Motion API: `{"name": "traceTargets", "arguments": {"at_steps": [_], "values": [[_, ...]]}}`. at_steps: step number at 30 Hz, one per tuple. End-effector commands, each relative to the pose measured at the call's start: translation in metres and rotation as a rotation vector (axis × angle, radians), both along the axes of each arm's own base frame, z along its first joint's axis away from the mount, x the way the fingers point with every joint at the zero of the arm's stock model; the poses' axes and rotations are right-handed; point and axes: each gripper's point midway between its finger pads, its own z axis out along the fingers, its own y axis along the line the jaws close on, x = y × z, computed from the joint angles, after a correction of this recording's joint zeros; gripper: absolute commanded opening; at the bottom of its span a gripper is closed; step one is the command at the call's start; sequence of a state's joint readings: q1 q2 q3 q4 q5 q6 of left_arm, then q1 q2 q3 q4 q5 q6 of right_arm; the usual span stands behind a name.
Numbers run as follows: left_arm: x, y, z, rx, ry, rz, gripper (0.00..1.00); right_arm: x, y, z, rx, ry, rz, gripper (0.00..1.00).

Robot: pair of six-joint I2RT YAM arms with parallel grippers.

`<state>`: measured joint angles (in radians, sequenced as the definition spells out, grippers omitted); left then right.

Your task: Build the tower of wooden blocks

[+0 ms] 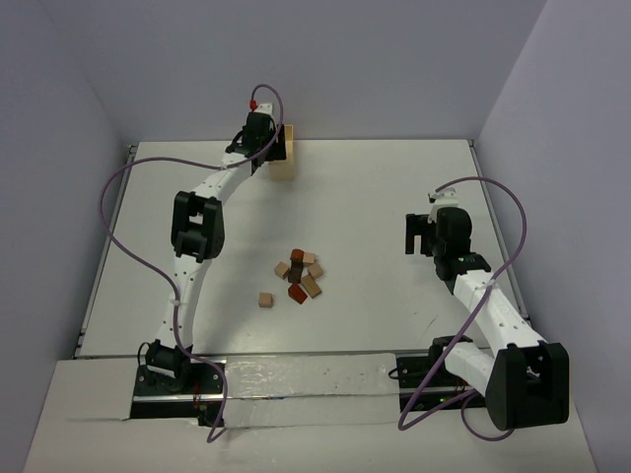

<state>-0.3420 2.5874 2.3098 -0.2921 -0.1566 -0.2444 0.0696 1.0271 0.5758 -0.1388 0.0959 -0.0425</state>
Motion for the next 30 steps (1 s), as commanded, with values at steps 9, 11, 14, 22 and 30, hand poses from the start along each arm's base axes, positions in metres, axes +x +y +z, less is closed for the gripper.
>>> {"name": "traceTargets", "arguments": {"at_steps": [9, 11, 14, 22, 30], "values": [[-0.056, -0.003, 0.265, -0.1, -0.359, -0.183, 0.88, 0.006, 0.013, 0.045, 0.045, -0.137, 0.055, 1.0], [-0.075, -0.01, 0.247, -0.119, -0.291, -0.252, 0.88, 0.003, 0.016, 0.051, 0.05, -0.154, 0.073, 1.0], [-0.129, -0.018, 0.26, -0.166, -0.25, -0.384, 0.86, -0.002, 0.024, 0.061, 0.059, -0.189, 0.137, 1.0], [-0.29, -0.016, 0.198, -0.152, -0.133, -0.773, 0.81, -0.014, 0.037, 0.069, 0.084, -0.217, 0.22, 1.0], [-0.389, 0.011, 0.121, 0.065, -0.125, -0.973, 0.81, -0.014, 0.049, 0.059, 0.106, -0.172, 0.285, 1.0]]}}
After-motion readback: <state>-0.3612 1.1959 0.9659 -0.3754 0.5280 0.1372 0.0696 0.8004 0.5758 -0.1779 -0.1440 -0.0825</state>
